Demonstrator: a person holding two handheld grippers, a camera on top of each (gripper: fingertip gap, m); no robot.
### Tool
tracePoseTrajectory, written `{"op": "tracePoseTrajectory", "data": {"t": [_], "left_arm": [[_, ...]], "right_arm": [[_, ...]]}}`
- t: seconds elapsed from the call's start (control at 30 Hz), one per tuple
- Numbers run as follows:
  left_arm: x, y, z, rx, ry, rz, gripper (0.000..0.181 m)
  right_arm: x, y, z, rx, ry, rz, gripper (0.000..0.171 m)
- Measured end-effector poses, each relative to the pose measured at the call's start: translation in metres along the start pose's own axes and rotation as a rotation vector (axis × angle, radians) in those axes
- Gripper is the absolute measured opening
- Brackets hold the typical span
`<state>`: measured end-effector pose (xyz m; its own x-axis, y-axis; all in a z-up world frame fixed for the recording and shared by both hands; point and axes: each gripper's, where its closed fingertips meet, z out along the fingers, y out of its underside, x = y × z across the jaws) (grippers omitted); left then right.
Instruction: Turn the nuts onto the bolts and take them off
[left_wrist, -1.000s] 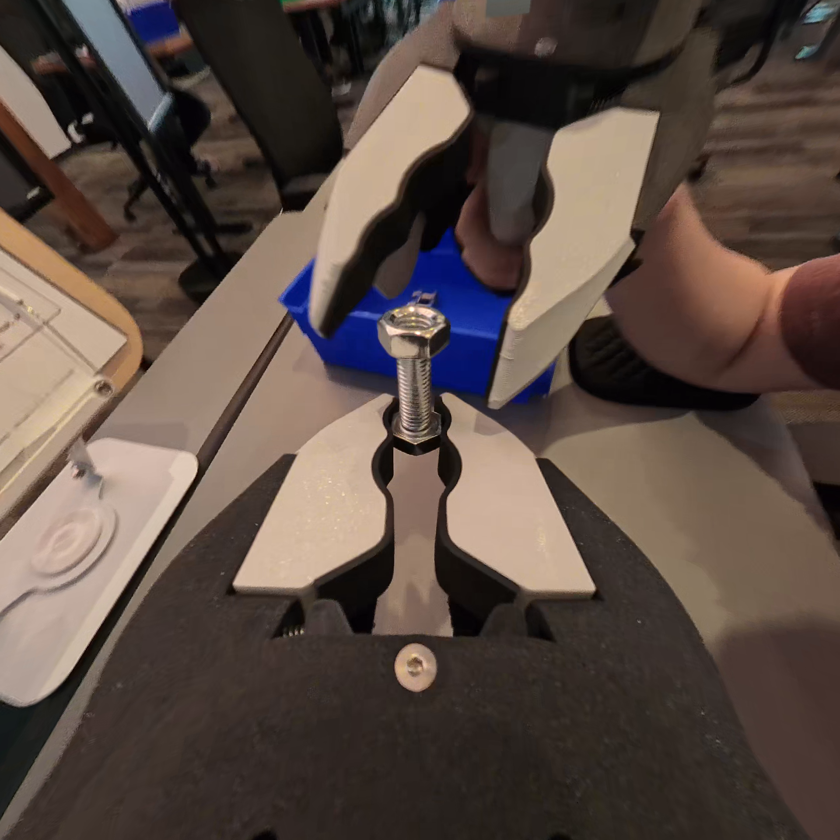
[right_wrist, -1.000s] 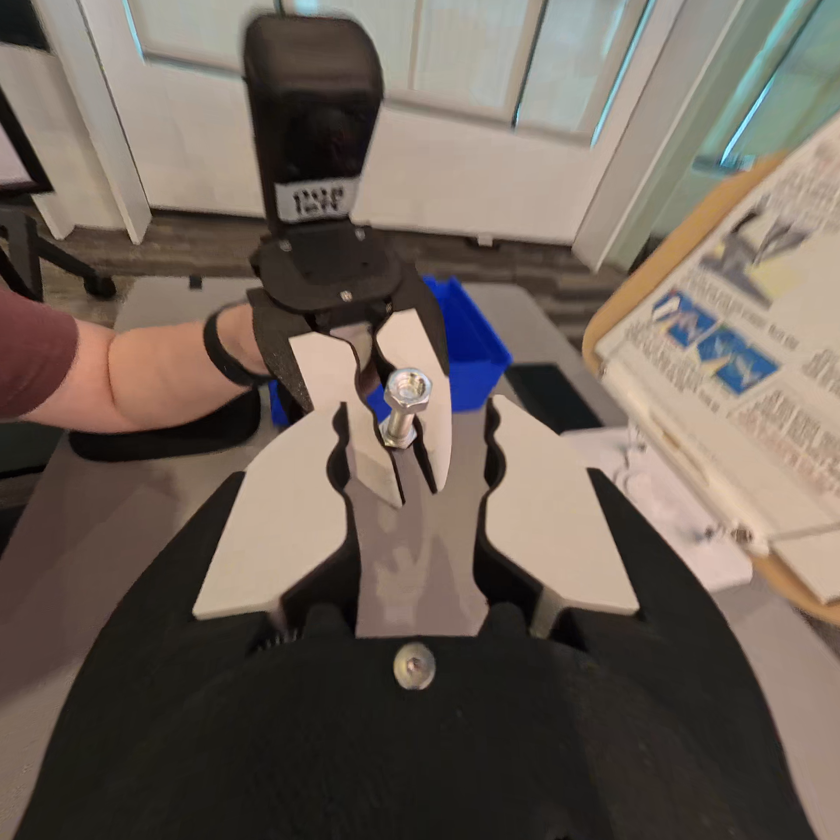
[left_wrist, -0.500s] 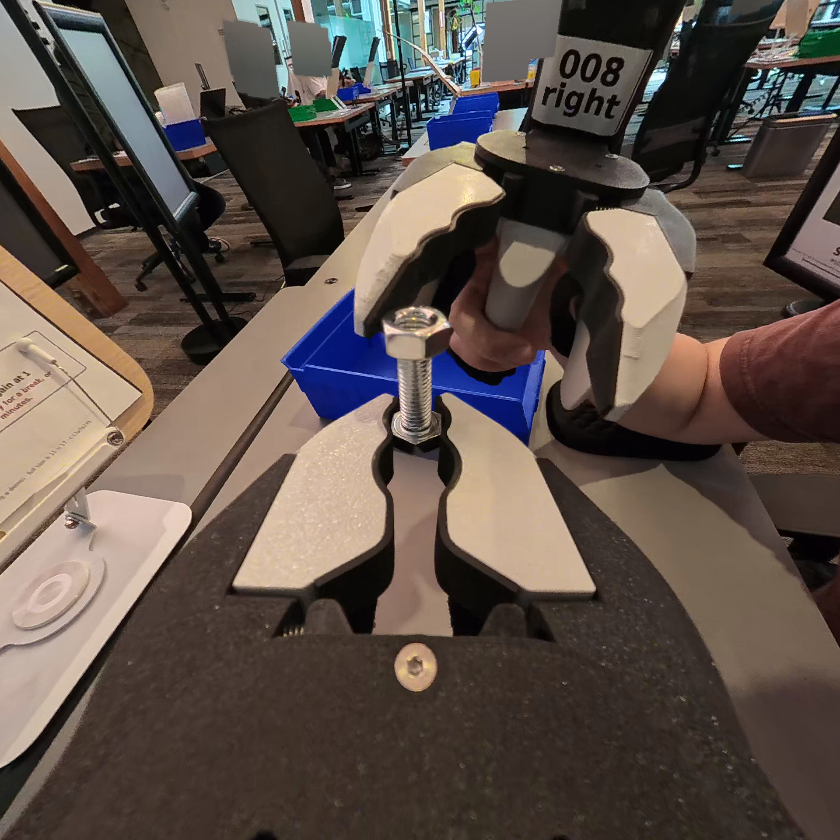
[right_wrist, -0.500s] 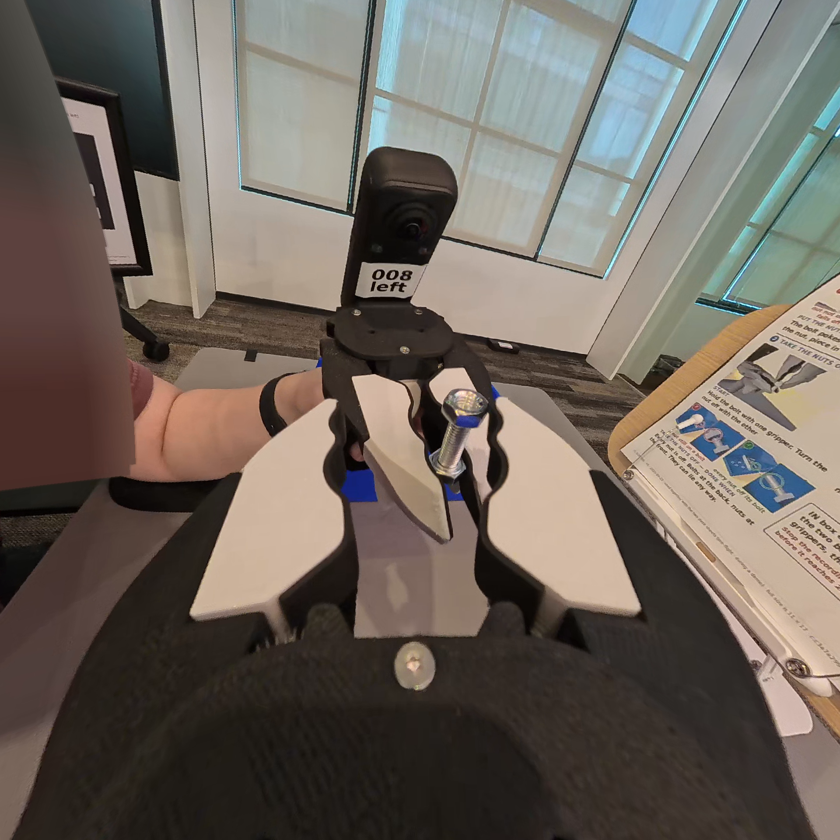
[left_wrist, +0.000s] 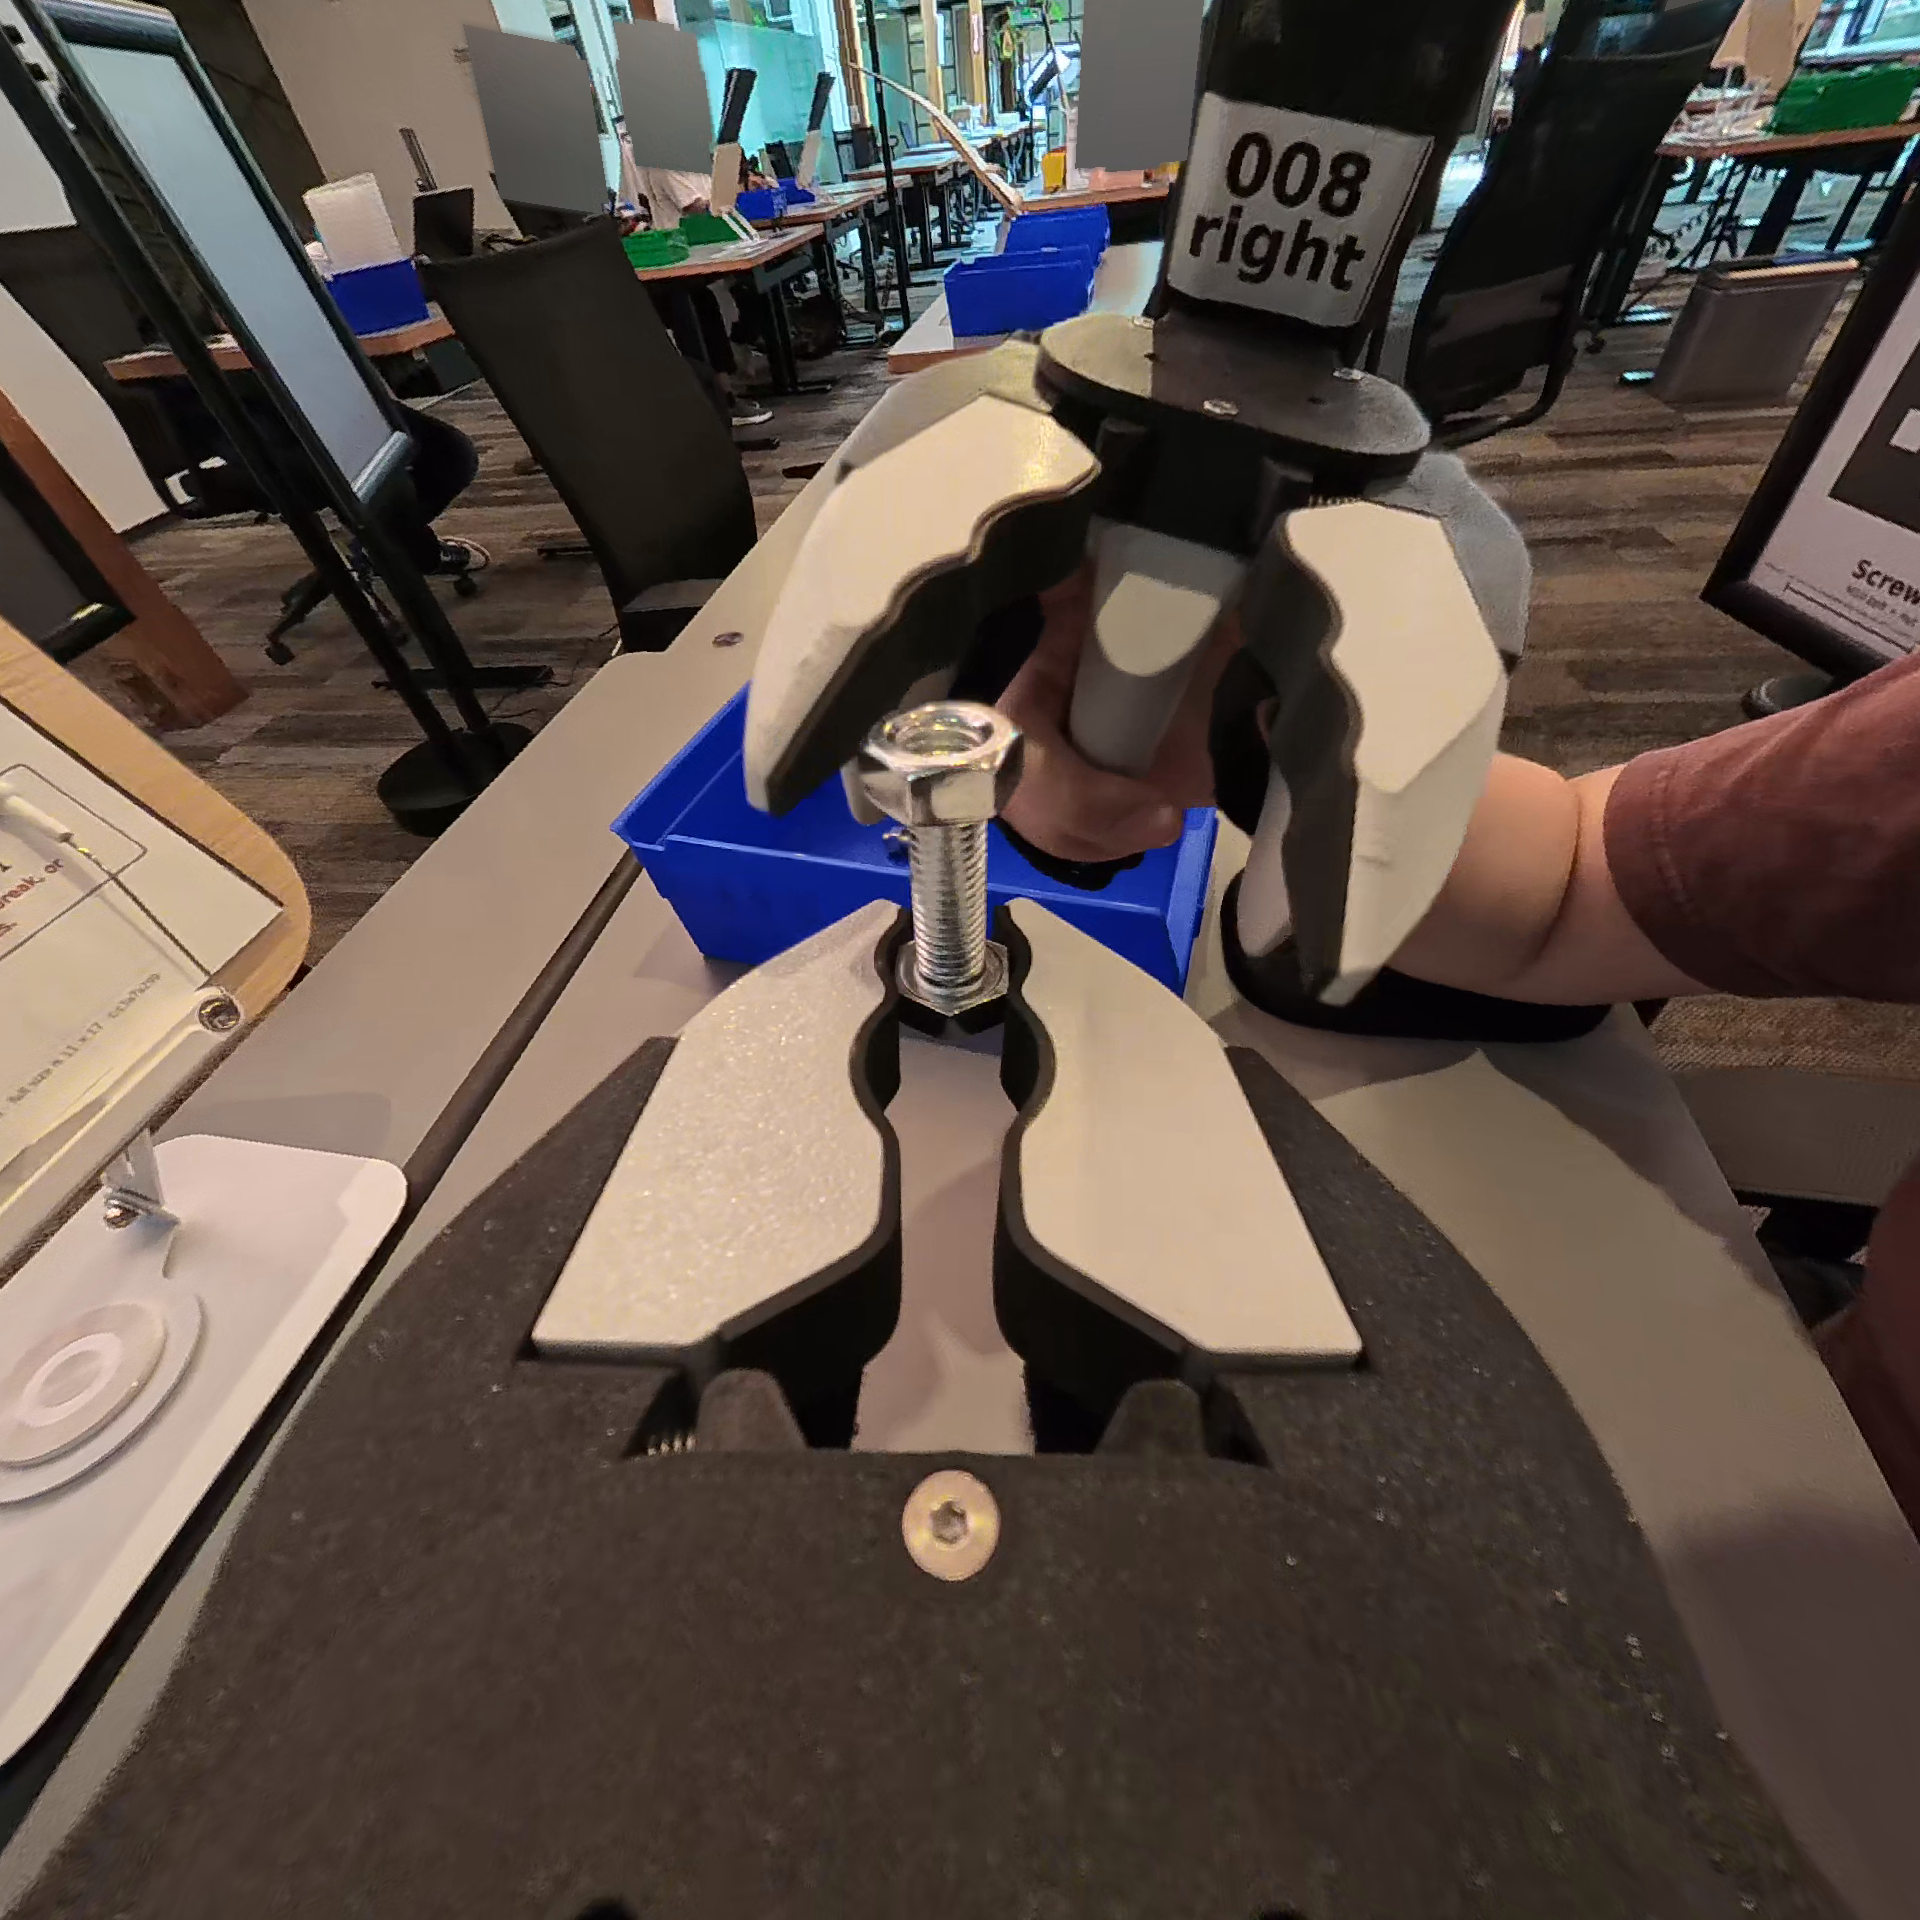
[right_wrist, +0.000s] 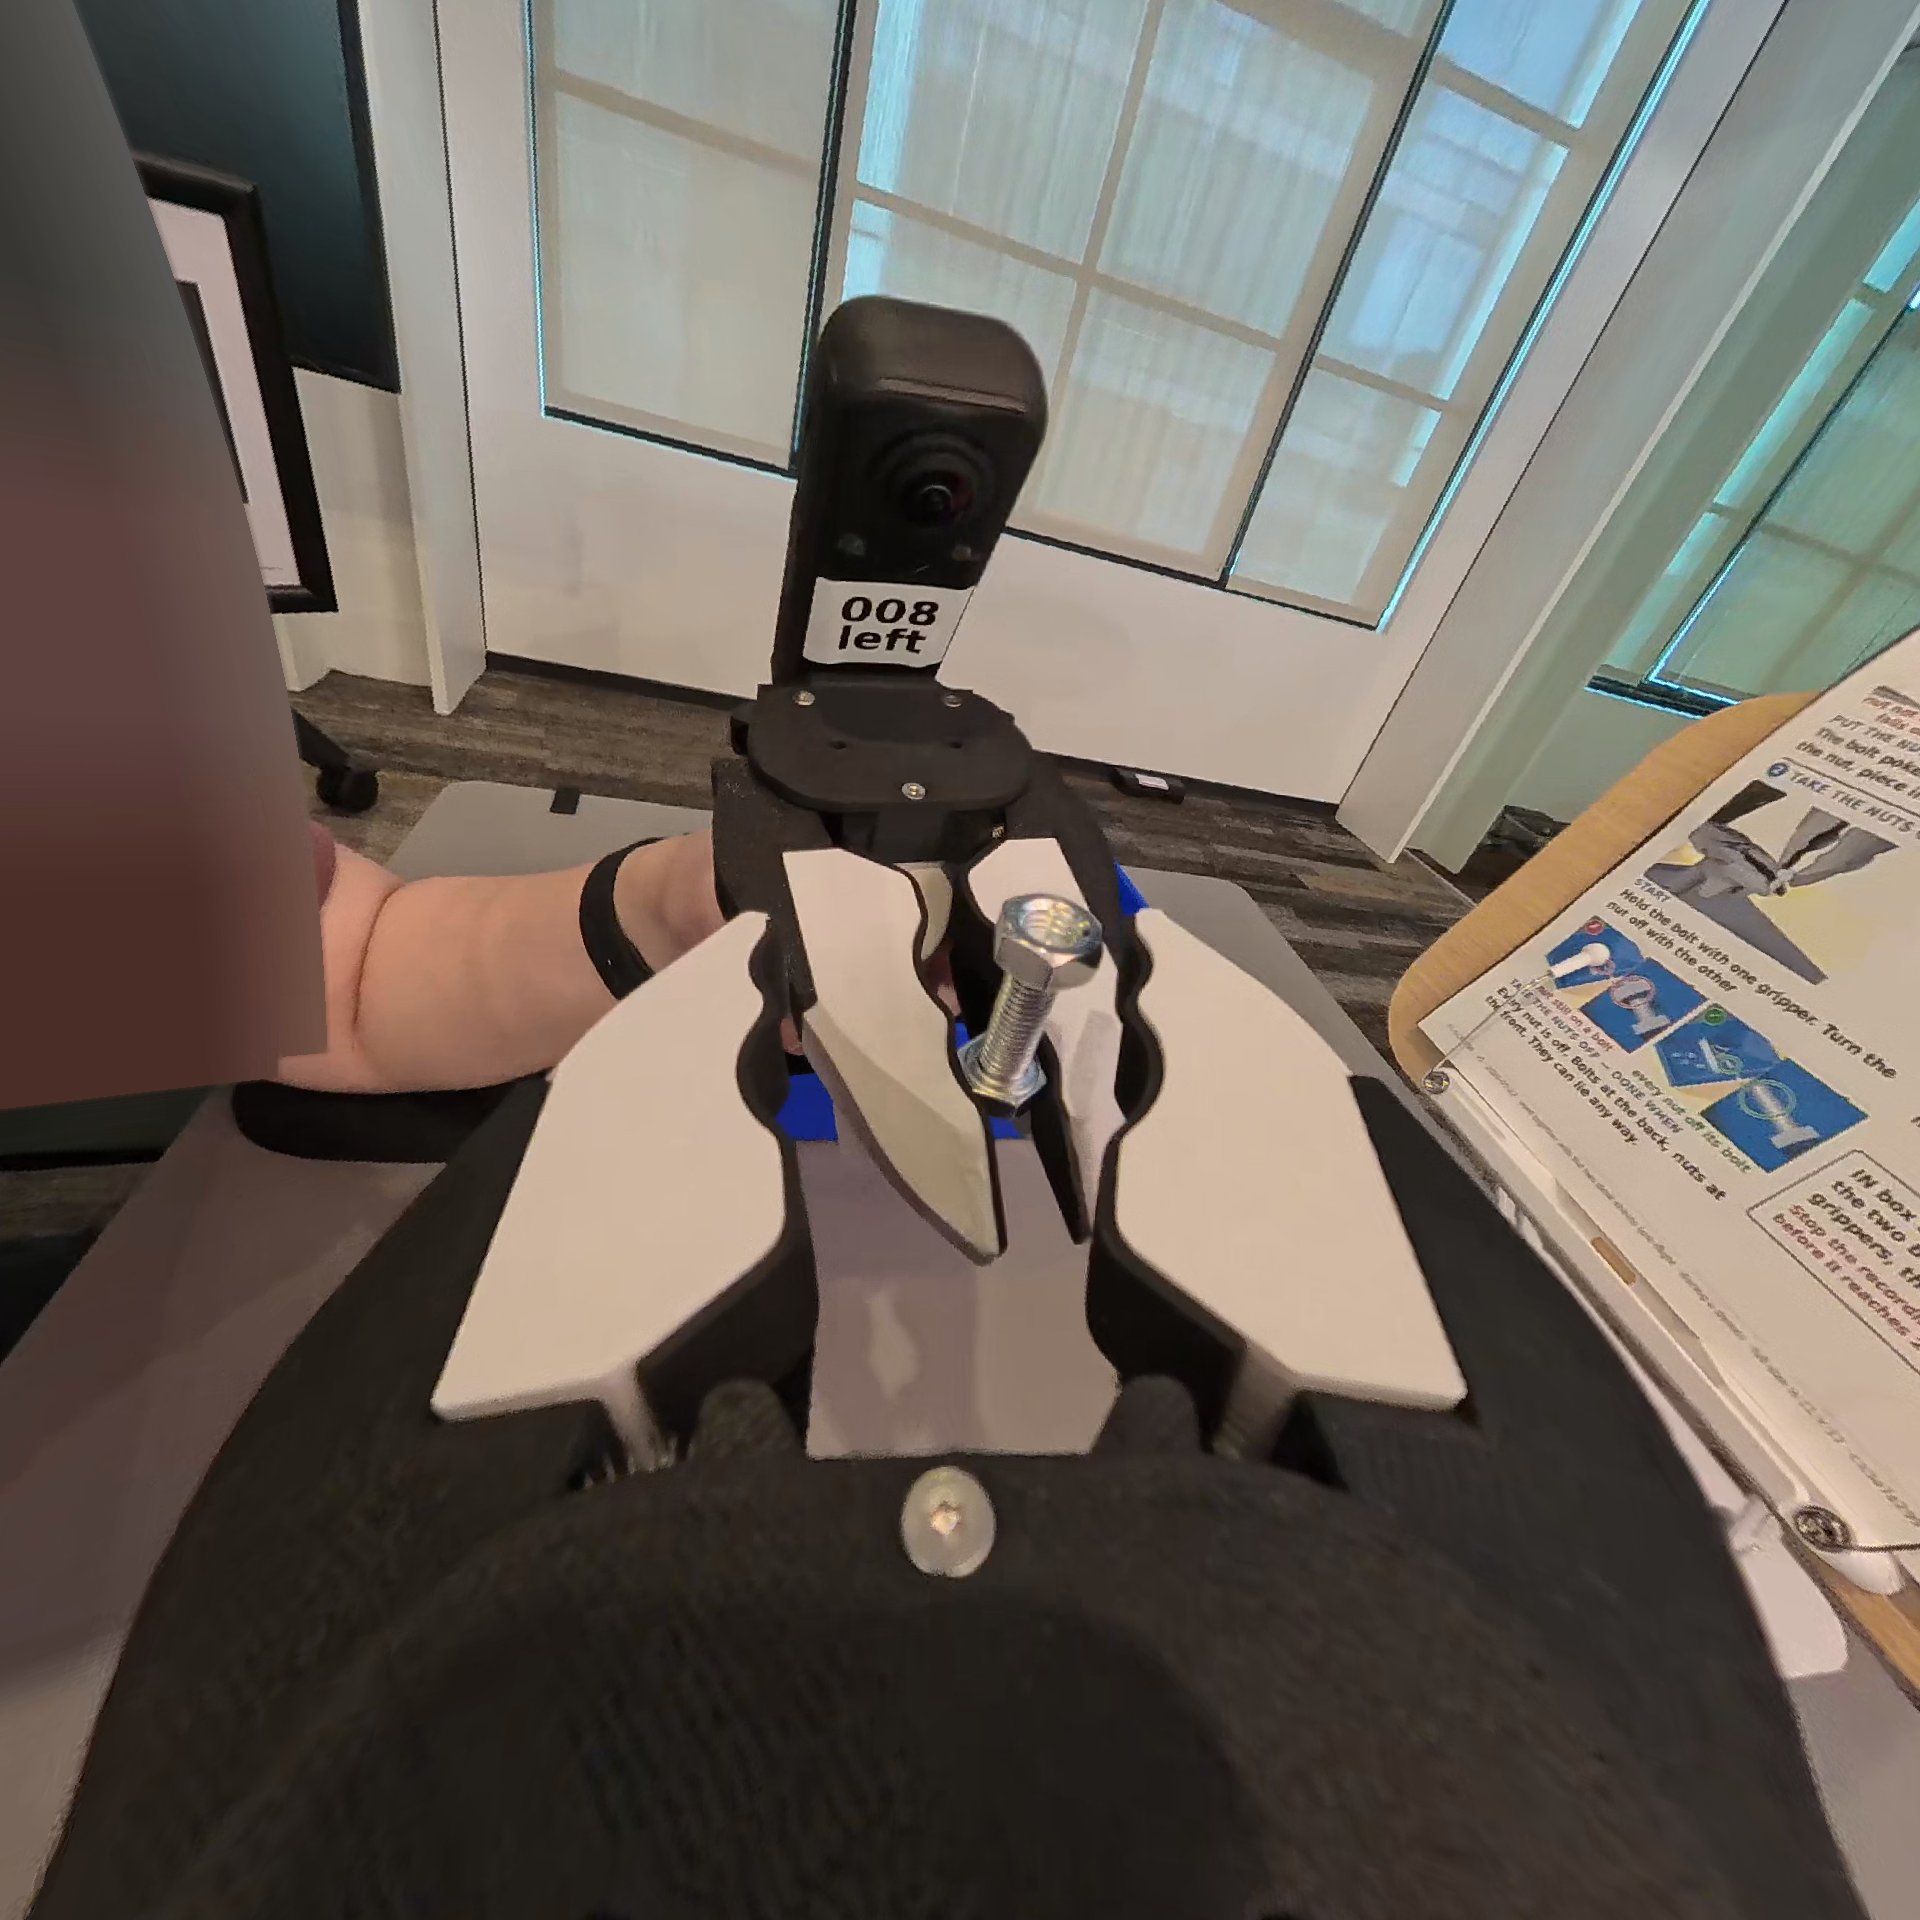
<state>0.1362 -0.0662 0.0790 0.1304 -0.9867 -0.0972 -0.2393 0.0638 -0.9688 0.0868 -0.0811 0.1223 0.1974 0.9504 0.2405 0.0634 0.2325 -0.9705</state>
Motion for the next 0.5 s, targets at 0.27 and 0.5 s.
{"op": "tracePoseTrajectory", "data": {"t": [0.27, 0.5], "left_arm": [[-0.018, -0.001, -0.011, 0.019, -0.057, -0.046, 0.014], [-0.007, 0.003, -0.001, -0.006, -0.014, -0.018, 0.014]], "right_arm": [[0.003, 0.000, -0.005, -0.027, 0.022, -0.023, 0.058], [0.004, 0.001, 0.001, 0.003, 0.022, 0.014, 0.063]]}}
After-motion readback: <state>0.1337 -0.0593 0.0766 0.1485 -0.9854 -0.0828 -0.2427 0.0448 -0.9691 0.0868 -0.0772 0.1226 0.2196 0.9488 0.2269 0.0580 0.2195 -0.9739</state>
